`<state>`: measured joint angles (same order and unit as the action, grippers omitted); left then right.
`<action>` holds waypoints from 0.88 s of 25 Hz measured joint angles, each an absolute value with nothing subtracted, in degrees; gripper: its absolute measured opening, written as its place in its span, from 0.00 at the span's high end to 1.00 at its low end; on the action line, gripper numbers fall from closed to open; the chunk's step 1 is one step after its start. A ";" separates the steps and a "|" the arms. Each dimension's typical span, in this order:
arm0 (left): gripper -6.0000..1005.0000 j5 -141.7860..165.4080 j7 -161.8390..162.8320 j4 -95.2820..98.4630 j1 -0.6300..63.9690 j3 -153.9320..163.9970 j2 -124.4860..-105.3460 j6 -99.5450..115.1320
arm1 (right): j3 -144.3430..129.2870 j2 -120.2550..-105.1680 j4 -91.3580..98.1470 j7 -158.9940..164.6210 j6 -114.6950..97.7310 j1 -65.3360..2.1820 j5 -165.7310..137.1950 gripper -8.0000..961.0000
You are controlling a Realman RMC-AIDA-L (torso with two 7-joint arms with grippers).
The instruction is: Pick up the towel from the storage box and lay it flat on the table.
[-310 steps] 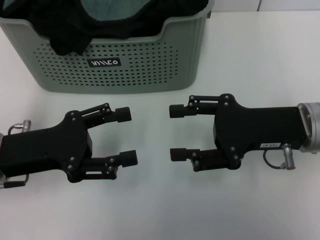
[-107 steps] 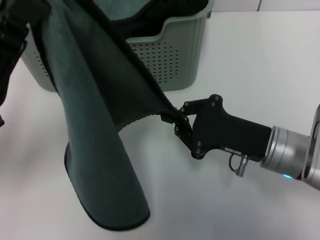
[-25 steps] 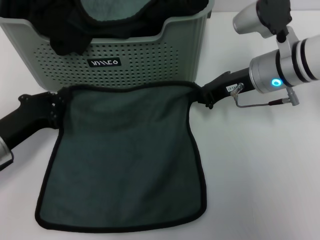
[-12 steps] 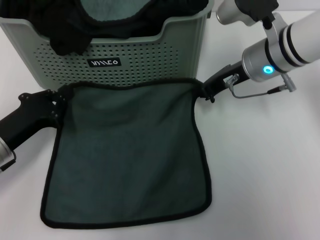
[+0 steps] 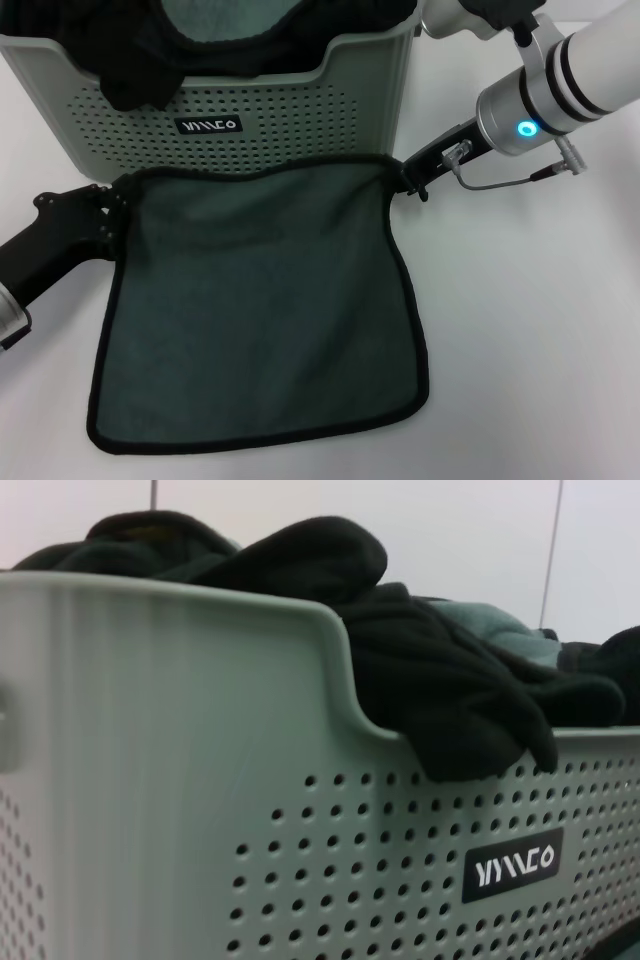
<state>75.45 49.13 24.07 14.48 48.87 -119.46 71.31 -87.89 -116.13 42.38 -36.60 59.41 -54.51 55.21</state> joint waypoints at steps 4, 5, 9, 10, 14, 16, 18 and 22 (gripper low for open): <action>0.95 75.45 49.13 23.71 14.27 48.23 -119.38 71.05 | -87.89 -116.30 42.35 -35.73 59.64 -54.17 55.88 0.95; 0.95 75.45 49.14 23.69 14.24 48.19 -119.38 71.04 | -87.89 -116.29 42.35 -35.29 59.67 -54.01 56.02 0.92; 0.92 75.45 49.58 23.62 14.19 47.11 -119.40 70.90 | -87.55 -116.22 42.81 -34.48 59.73 -52.88 56.10 0.76; 0.89 75.45 49.67 23.58 14.21 46.10 -119.53 70.82 | -87.15 -116.19 43.08 -34.45 59.94 -52.57 56.10 0.68; 0.78 75.43 50.55 22.95 14.23 43.05 -119.76 70.69 | -84.68 -115.92 43.58 -34.35 61.89 -51.85 55.98 0.54; 0.68 75.40 51.40 22.77 14.23 42.49 -119.78 70.68 | -83.17 -115.78 43.85 -34.34 63.84 -51.50 55.80 0.49; 0.59 75.40 52.53 22.86 14.01 42.29 -119.77 70.76 | -81.28 -115.61 45.27 -34.35 66.79 -50.66 55.65 0.45; 0.40 75.40 54.54 23.34 13.47 42.25 -119.71 71.77 | -77.72 -115.54 51.83 -34.36 73.13 -47.37 55.43 0.36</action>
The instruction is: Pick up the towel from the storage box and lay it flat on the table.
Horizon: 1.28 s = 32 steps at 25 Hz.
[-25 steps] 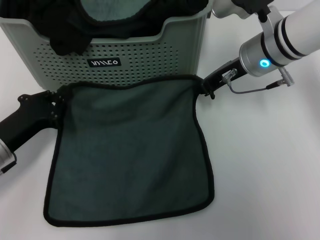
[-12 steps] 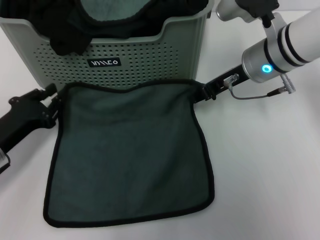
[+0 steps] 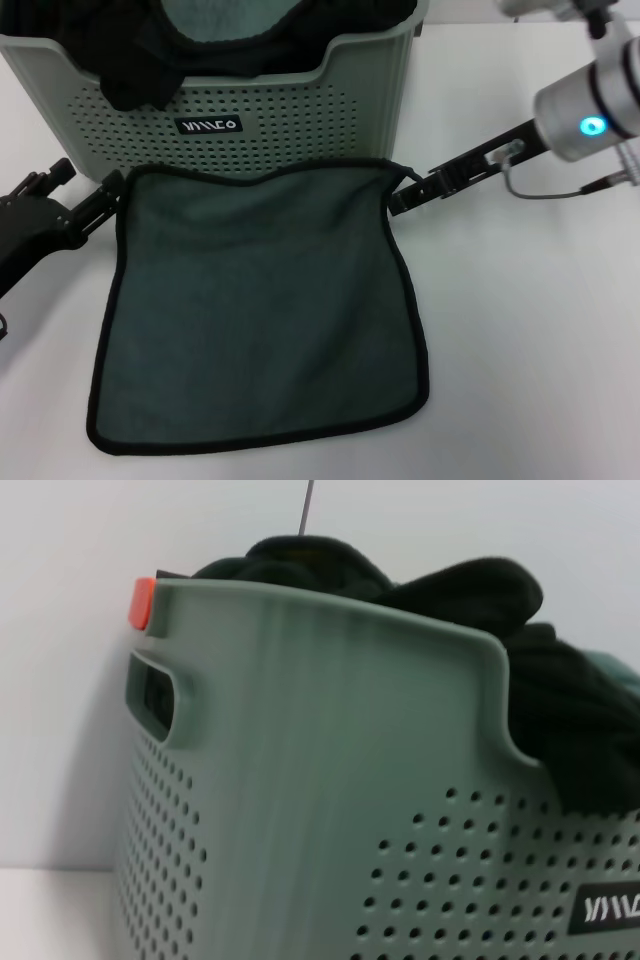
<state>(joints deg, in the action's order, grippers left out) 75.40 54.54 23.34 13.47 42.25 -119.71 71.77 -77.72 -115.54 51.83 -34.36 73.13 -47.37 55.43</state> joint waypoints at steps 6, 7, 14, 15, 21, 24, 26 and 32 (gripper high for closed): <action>0.18 75.43 56.83 24.47 11.48 42.24 -119.03 83.29 | -72.01 -115.76 61.31 -37.81 82.67 -42.41 60.54 0.17; 0.14 75.71 56.99 24.62 11.11 42.40 -118.70 86.79 | -71.16 -115.67 61.69 -40.45 84.46 -41.71 63.76 0.18; 0.11 83.81 56.22 27.79 11.23 42.85 -117.11 104.76 | -70.33 -115.92 66.01 -58.58 95.05 -36.39 74.31 0.18; 0.11 84.87 56.22 28.51 11.57 42.86 -117.10 106.24 | -70.45 -115.94 66.65 -61.35 96.45 -35.40 76.17 0.18; 0.11 88.04 56.39 30.75 14.16 42.98 -116.95 110.75 | -70.55 -115.74 69.56 -78.52 99.62 -27.85 84.16 0.19; 0.11 88.96 56.73 30.74 16.03 42.99 -116.92 111.15 | -70.77 -115.93 70.24 -86.65 99.26 -24.57 85.94 0.19; 0.11 89.29 57.80 30.74 17.24 43.12 -116.90 111.43 | -71.00 -116.05 69.70 -91.27 98.69 -23.48 86.41 0.19; 0.12 89.56 60.92 30.77 21.18 47.46 -116.89 111.71 | -72.07 -116.04 63.22 -108.35 96.82 -21.84 91.88 0.19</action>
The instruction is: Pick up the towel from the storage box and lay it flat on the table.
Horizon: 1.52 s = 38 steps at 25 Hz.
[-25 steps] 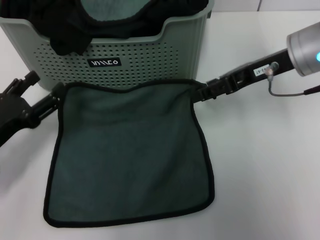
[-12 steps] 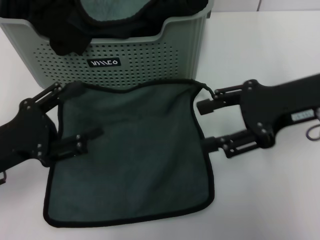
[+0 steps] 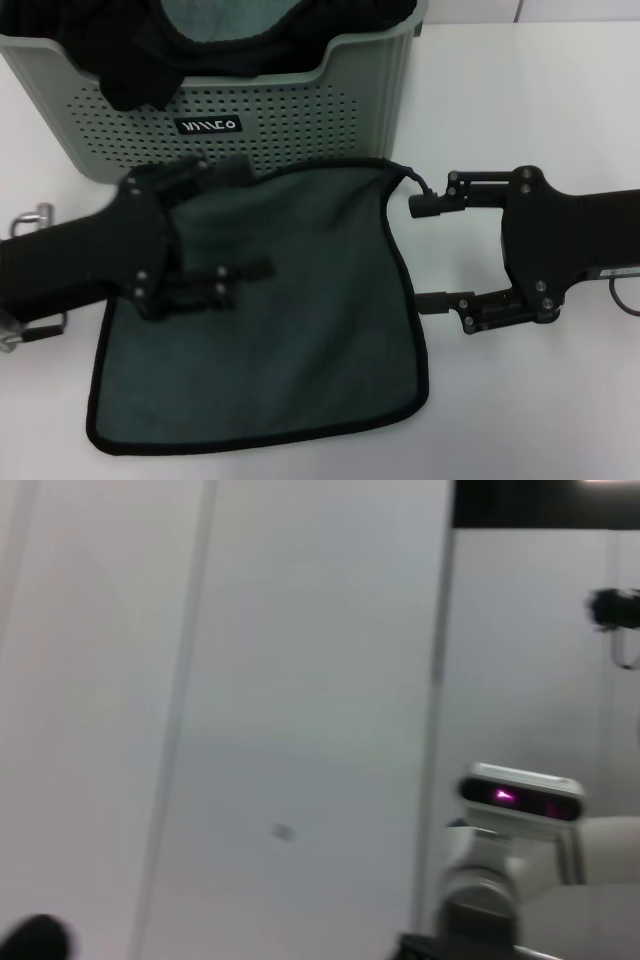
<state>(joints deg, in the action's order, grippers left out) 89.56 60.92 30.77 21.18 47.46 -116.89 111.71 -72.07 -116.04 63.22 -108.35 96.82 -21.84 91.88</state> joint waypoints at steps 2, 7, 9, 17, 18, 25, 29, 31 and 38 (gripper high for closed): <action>0.12 89.57 61.37 30.80 22.20 50.18 -116.85 111.72 | -72.06 -115.93 60.93 -113.29 97.01 -21.81 94.40 0.19; 0.12 89.58 61.71 30.90 23.50 53.58 -116.80 112.21 | -73.50 -116.12 58.09 -120.04 97.38 -21.78 98.15 0.19; 0.12 89.58 61.15 30.97 23.55 53.60 -116.79 112.22 | -74.55 -116.09 57.46 -121.54 97.39 -21.75 99.50 0.19; 0.12 89.17 60.71 31.32 23.17 53.48 -116.38 112.11 | -76.53 -116.18 55.70 -124.32 97.50 -21.73 101.75 0.19; 0.12 89.12 60.48 31.37 23.08 53.48 -116.37 112.10 | -76.71 -116.17 55.44 -124.70 97.51 -21.73 102.06 0.19; 0.12 88.99 59.51 31.47 22.68 53.37 -116.50 112.05 | -76.58 -116.03 52.70 -125.84 97.54 -21.98 103.61 0.19; 0.12 88.90 59.66 31.47 22.56 53.35 -116.64 112.06 | -76.81 -116.03 51.71 -126.87 97.69 -21.81 104.03 0.19; 0.12 88.89 59.70 31.43 22.34 53.35 -116.69 112.08 | -76.89 -116.03 51.66 -126.94 97.99 -21.71 104.19 0.19; 0.12 88.85 59.66 31.07 21.74 53.35 -116.78 112.22 | -77.16 -116.12 50.40 -126.74 98.35 -21.75 104.26 0.19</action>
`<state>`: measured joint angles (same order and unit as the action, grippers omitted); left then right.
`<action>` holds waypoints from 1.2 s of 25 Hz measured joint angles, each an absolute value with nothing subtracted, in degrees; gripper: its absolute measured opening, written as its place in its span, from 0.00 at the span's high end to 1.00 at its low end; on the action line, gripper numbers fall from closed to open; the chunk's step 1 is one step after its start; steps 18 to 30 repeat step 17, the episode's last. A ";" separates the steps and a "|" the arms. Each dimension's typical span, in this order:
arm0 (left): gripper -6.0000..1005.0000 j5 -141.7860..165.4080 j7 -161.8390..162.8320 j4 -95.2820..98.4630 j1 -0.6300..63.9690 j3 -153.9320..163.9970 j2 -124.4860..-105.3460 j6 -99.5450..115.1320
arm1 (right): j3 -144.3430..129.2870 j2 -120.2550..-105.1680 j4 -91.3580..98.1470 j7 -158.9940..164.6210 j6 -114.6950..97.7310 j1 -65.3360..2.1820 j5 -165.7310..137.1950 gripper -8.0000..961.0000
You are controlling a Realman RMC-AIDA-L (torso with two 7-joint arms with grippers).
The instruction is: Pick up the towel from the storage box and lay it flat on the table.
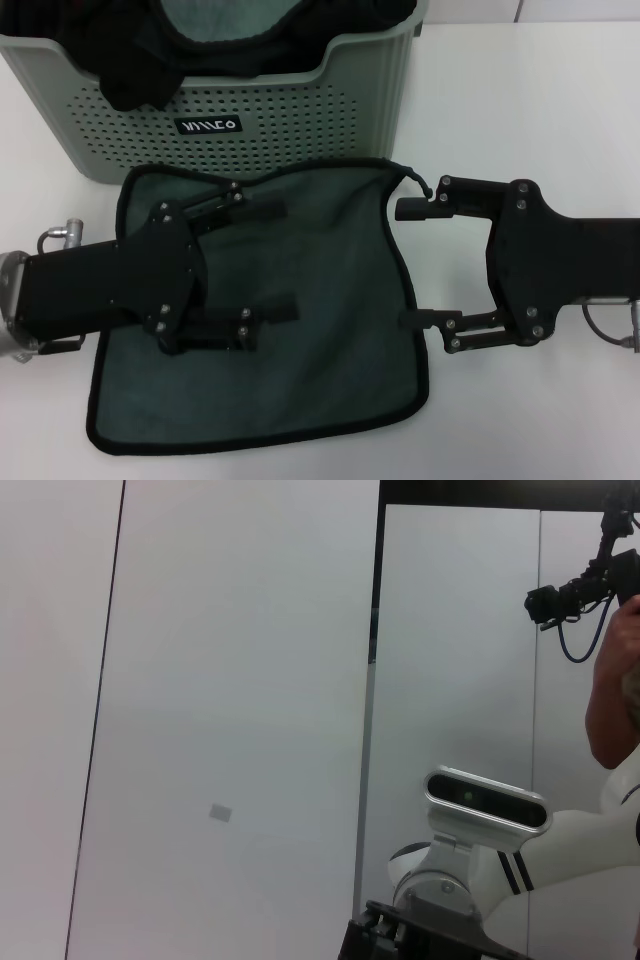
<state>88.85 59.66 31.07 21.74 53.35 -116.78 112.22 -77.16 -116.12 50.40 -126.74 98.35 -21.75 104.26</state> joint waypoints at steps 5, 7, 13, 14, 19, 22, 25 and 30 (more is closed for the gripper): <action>0.12 88.85 59.80 31.04 21.58 53.35 -116.81 112.26 | -77.24 -116.21 49.44 -126.63 98.36 -21.73 104.63 0.19; 0.12 88.85 59.81 31.03 21.52 53.35 -116.84 112.27 | -77.29 -116.21 48.93 -126.62 98.36 -21.81 104.97 0.19; 0.12 88.85 59.83 31.02 21.18 53.35 -117.09 112.31 | -77.84 -116.19 48.76 -126.75 98.35 -21.65 105.14 0.19; 0.12 88.85 59.83 31.02 21.14 53.35 -117.16 112.32 | -77.86 -116.19 48.74 -126.75 98.35 -21.65 105.14 0.19; 0.12 88.85 59.85 31.02 21.09 53.35 -117.31 112.33 | -77.93 -116.19 48.48 -126.83 98.35 -21.65 105.14 0.19; 0.12 88.85 59.85 31.02 21.09 53.35 -117.31 112.33 | -77.93 -116.19 48.48 -126.83 98.35 -21.65 105.14 0.19; 0.12 88.85 59.85 31.02 21.09 53.35 -117.31 112.33 | -77.93 -116.19 48.48 -126.83 98.35 -21.65 105.14 0.19; 0.12 88.85 59.85 31.02 21.09 53.35 -117.31 112.33 | -77.93 -116.19 48.48 -126.83 98.35 -21.65 105.14 0.19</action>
